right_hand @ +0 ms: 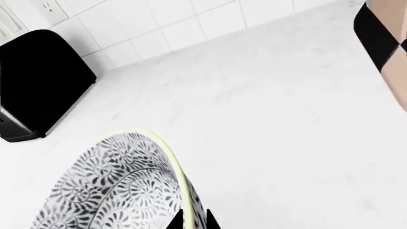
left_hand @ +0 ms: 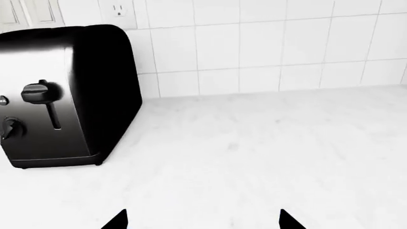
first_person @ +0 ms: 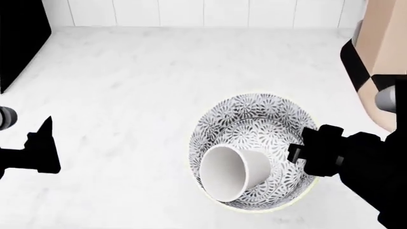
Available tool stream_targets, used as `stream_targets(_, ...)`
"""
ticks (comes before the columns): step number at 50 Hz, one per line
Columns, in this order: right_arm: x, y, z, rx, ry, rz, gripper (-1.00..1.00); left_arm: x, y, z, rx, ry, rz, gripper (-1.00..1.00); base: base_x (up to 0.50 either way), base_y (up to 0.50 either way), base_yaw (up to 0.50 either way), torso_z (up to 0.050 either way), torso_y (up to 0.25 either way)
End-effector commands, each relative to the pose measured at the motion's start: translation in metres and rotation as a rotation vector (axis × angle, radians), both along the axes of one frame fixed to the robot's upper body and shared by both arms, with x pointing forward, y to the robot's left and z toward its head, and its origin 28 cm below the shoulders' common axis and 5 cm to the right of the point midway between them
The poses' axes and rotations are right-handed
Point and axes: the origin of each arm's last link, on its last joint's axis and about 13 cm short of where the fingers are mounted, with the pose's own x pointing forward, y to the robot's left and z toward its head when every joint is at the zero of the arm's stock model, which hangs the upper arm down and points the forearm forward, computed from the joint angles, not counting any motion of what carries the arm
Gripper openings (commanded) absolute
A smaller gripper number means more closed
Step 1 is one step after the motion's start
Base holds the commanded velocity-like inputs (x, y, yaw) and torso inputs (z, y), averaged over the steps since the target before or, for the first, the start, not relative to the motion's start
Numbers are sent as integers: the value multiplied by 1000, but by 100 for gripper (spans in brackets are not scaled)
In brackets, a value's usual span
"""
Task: Place the cup inside the bowl on the dining table and move the bowl to any counter.
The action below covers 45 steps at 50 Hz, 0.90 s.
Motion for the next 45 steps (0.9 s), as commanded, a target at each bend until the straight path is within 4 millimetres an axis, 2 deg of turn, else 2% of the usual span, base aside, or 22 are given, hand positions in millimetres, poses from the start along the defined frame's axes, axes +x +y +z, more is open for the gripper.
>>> stream_targets(1,0,2,1,29,-23,16,-100,0,-1,-3,1,5,-3,100,500,2,0,0,0)
stream_targets(4,1,3,-1,34,-23,17,-100,0,-2,-3,1,7,-3,100,497,2,0,0,4)
stream_targets(19,16,14,-9,68,8,51,-100,0,-2,-7,-2,14,-5,100,0,0,0,0,2)
stream_targets(33,34,29,-35,106,72,80,-100,-2,0,-10,-8,21,-5,100,0,0,0,0,1)
stream_targets(40,38,35,-49,111,108,92,-100,-3,-1,-13,-10,27,-5,100,0,0,0,0,0)
stream_targets(45,38,35,-52,108,117,91,-100,-4,2,-14,-10,30,-2,100,0,0,0,0,0)
